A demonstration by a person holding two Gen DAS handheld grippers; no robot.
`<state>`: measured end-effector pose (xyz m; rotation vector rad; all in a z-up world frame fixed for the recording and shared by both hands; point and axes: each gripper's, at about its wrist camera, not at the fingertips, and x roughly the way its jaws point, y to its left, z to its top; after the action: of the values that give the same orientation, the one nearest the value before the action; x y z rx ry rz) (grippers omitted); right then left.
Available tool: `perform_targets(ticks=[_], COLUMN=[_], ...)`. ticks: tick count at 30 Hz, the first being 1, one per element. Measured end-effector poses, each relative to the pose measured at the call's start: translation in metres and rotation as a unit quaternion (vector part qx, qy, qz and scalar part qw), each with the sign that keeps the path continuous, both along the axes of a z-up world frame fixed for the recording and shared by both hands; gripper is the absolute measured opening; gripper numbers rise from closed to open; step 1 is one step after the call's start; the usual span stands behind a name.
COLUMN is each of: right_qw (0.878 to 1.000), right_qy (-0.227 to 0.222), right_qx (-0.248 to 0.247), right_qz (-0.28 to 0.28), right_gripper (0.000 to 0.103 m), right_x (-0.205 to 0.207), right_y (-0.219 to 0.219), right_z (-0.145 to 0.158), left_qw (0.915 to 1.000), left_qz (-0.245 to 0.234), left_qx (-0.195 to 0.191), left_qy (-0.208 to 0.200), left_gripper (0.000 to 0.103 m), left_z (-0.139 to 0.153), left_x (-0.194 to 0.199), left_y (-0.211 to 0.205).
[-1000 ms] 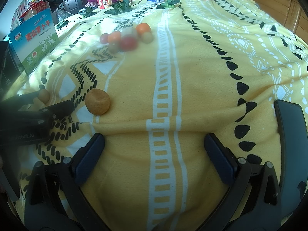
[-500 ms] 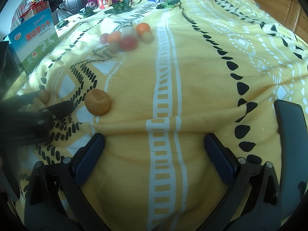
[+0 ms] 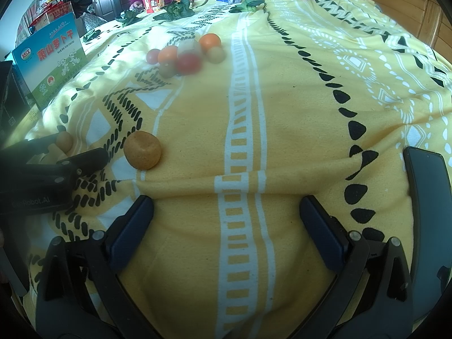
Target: Organize fruits
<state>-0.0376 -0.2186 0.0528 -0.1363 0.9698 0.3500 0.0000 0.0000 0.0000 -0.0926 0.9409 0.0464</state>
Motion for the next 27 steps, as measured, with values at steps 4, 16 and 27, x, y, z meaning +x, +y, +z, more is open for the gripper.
perform_targets(ticks=[4,16,27], right_qw=[1.000,1.000,0.999], right_qy=[0.000,0.005,0.025], right_qx=[0.000,0.007,0.038], right_qz=[0.000,0.002,0.013], right_gripper=[0.103,0.103,0.103], right_x=[0.001,0.004,0.001], right_y=[0.001,0.001,-0.001], right_z=[0.000,0.001,0.012], left_qw=[1.0000,0.9998,0.9994], left_qz=[0.000,-0.010,-0.027], left_qx=[0.000,-0.015,0.016], left_qy=[0.000,-0.001,-0.013], left_gripper=[0.103,0.103,0.087], left_z=[0.000,0.009,0.016], left_x=[0.000,-0.015,-0.038], left_y=[0.000,0.007,-0.002])
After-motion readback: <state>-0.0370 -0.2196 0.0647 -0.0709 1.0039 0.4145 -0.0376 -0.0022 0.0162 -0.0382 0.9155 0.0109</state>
